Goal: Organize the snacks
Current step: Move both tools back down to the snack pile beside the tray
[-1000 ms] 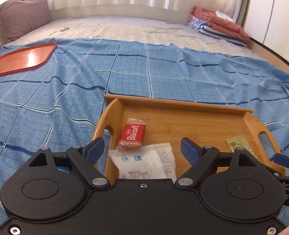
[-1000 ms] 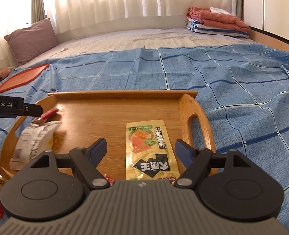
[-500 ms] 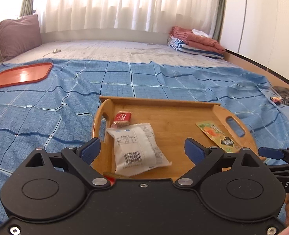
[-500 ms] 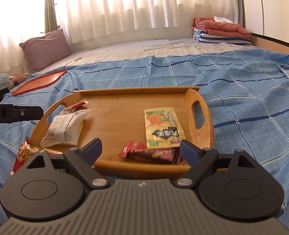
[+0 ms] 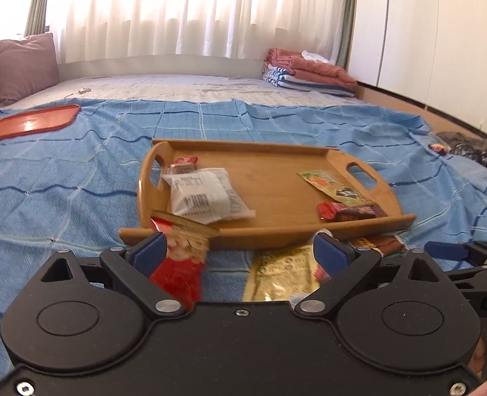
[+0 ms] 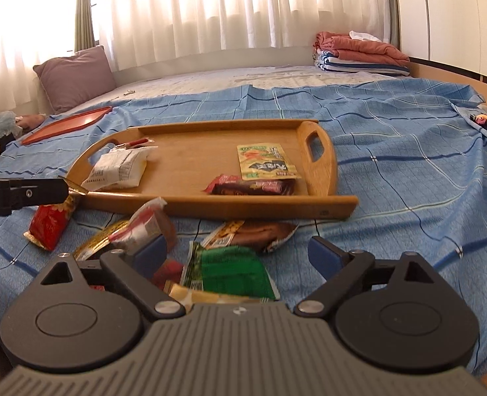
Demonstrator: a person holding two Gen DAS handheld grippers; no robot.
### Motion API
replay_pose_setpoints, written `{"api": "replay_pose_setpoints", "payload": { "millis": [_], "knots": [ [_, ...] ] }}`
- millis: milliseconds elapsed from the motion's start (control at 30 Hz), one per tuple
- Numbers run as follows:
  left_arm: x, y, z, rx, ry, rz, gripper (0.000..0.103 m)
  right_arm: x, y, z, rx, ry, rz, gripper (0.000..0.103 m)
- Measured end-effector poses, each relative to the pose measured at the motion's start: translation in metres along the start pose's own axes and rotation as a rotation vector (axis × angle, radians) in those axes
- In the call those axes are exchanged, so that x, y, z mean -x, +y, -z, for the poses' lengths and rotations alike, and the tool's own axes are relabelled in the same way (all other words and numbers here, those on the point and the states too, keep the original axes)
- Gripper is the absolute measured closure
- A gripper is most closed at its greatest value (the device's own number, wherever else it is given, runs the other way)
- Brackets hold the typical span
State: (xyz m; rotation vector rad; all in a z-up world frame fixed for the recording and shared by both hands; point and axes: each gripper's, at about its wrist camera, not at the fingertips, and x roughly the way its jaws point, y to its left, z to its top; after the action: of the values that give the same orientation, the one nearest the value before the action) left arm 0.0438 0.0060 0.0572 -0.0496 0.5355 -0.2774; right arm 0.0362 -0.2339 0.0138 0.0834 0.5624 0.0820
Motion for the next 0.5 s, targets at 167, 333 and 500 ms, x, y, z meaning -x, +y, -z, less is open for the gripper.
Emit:
{"api": "replay_pose_setpoints", "payload": {
  "millis": [167, 333, 500],
  "knots": [
    [0.002, -0.001, 0.019, 0.038, 0.034, 0.032, 0.007, -0.002, 0.006, 0.011, 0.049, 0.017, 0.009, 0.006],
    [-0.002, -0.003, 0.032, 0.014, 0.062, 0.023, 0.007, -0.007, 0.009, 0.019, 0.050, 0.032, 0.013, 0.004],
    [-0.009, -0.003, 0.040, 0.010, 0.091, 0.015, 0.007, -0.010, 0.015, 0.028, 0.092, 0.025, 0.035, 0.001]
  ]
}}
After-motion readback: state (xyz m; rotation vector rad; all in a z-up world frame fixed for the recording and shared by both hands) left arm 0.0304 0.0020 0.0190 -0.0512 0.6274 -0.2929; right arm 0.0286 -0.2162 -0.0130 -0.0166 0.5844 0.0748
